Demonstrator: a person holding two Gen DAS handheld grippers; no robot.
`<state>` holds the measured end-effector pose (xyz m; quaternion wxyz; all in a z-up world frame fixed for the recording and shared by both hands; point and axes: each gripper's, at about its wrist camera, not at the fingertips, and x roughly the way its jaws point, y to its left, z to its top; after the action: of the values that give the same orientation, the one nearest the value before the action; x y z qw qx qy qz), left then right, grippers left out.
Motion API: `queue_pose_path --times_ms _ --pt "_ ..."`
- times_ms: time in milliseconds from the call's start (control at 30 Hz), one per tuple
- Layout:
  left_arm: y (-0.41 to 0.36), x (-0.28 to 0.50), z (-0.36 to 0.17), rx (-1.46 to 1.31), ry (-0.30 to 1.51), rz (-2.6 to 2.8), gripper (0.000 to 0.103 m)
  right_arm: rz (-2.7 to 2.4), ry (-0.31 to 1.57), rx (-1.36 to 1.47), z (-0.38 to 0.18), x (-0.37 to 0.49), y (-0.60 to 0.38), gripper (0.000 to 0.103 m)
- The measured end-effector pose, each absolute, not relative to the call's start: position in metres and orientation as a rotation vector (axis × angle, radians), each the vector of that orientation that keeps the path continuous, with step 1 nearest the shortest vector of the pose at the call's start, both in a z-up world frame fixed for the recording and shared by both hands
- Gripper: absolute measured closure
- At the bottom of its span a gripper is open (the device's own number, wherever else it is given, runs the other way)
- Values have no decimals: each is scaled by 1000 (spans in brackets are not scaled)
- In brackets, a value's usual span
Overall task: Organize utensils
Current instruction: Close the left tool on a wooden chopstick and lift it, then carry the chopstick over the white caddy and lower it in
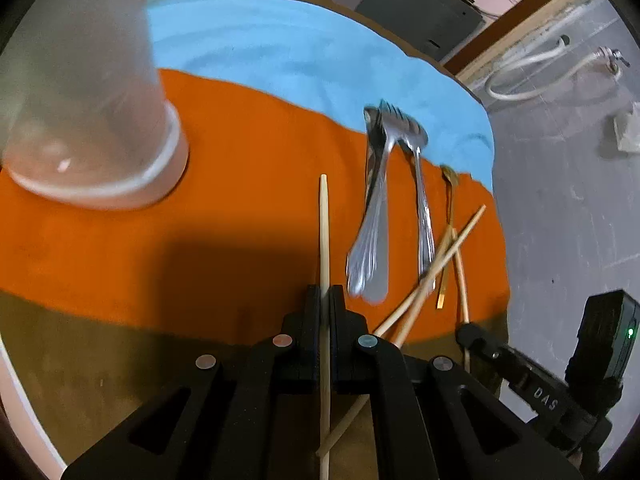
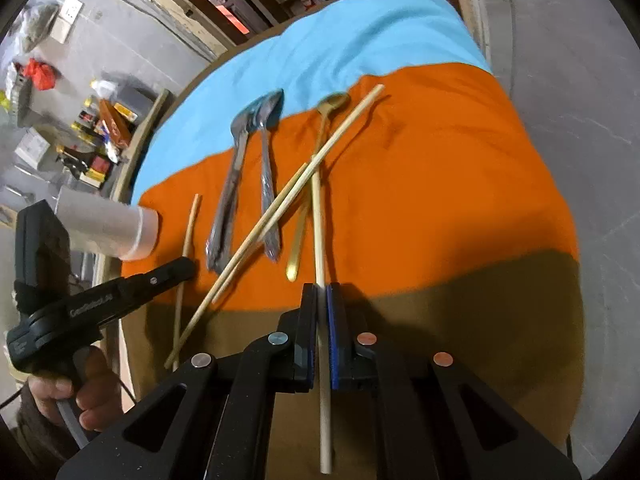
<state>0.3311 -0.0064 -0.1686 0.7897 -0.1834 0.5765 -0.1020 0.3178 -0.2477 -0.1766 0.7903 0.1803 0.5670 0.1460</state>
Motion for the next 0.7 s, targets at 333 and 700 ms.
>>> queue_pose_path --times_ms 333,700 --pt "0 294 -152 -390 1170 -209 101 272 1139 375 -161 294 -249 100" --pt "13 254 -82 -376 851 -253 101 415 729 458 -100 261 -233 100"
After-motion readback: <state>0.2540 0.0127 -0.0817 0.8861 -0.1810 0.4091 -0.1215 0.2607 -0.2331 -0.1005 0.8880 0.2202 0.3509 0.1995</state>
